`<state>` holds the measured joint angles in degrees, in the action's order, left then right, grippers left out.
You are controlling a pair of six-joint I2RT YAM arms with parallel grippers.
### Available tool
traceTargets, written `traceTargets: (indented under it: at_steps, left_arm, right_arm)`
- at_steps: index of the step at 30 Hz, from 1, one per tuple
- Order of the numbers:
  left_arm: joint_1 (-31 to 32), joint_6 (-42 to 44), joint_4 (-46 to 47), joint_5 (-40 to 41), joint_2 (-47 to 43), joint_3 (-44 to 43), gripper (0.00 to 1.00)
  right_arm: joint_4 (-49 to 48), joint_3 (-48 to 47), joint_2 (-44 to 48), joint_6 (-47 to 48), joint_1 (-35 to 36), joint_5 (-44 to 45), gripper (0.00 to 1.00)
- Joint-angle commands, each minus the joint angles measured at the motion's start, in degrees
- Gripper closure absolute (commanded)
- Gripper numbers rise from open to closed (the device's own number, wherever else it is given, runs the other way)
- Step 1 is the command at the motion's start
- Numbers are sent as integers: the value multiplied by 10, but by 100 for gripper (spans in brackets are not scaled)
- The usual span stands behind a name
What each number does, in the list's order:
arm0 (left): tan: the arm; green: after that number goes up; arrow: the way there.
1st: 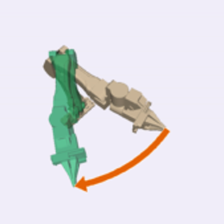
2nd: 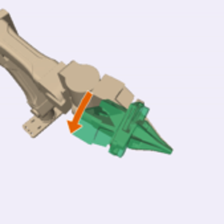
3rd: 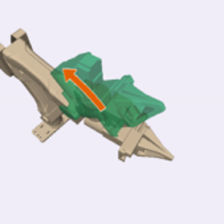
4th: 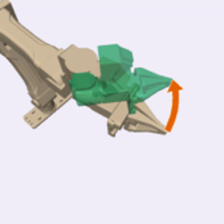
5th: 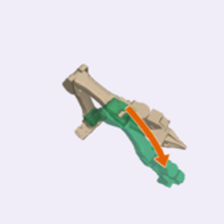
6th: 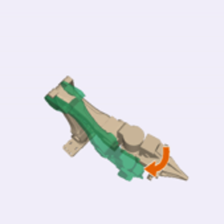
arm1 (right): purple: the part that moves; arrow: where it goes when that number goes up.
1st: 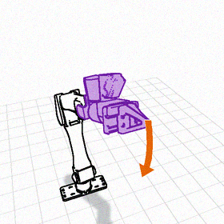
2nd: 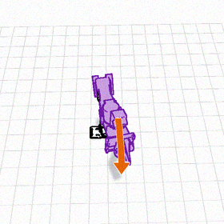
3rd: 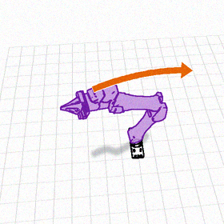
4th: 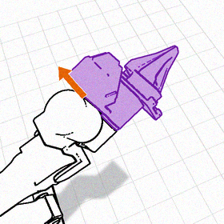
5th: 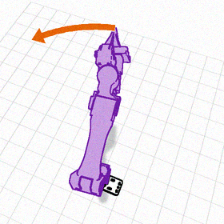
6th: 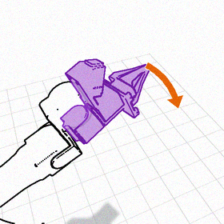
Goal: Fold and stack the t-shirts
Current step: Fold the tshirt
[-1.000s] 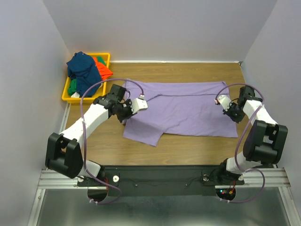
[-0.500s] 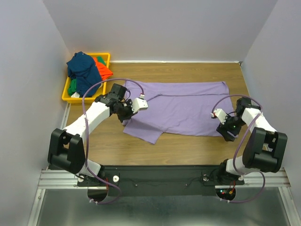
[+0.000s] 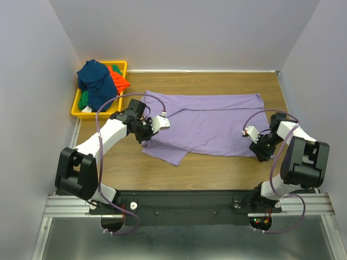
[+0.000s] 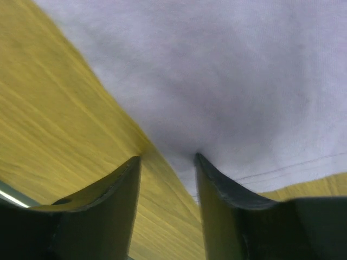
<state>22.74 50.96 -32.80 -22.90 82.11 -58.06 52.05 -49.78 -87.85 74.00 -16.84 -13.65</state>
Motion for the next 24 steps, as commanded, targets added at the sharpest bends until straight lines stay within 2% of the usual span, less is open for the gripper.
traceTargets:
  at_steps: [1, 2, 7, 8, 9, 19, 24]
  left_arm:
    - [-2, 8, 5, -14, -15, 10, 100]
    - [-2, 7, 5, -14, -14, 12, 100]
    - [-2, 5, 5, -16, -14, 8, 100]
    - [-2, 4, 4, -17, -14, 6, 100]
    - [-1, 3, 4, -17, -14, 4, 100]
    - [-12, -6, -24, -33, -23, -38, 100]
    - [-34, -7, -40, -44, -14, -79, 100]
  right_arm:
    - [-34, 21, -14, 9, -4, 28, 56]
    - [-37, 23, -11, 9, -3, 29, 66]
    - [-37, 12, 14, 1, -3, 24, 87]
    - [-36, 8, 18, 3, -3, 26, 97]
    - [-36, 5, 27, 2, -3, 26, 100]
    - [12, -86, 33, -3, -3, 13, 99]
    - [16, -132, 4, -5, -3, 20, 99]
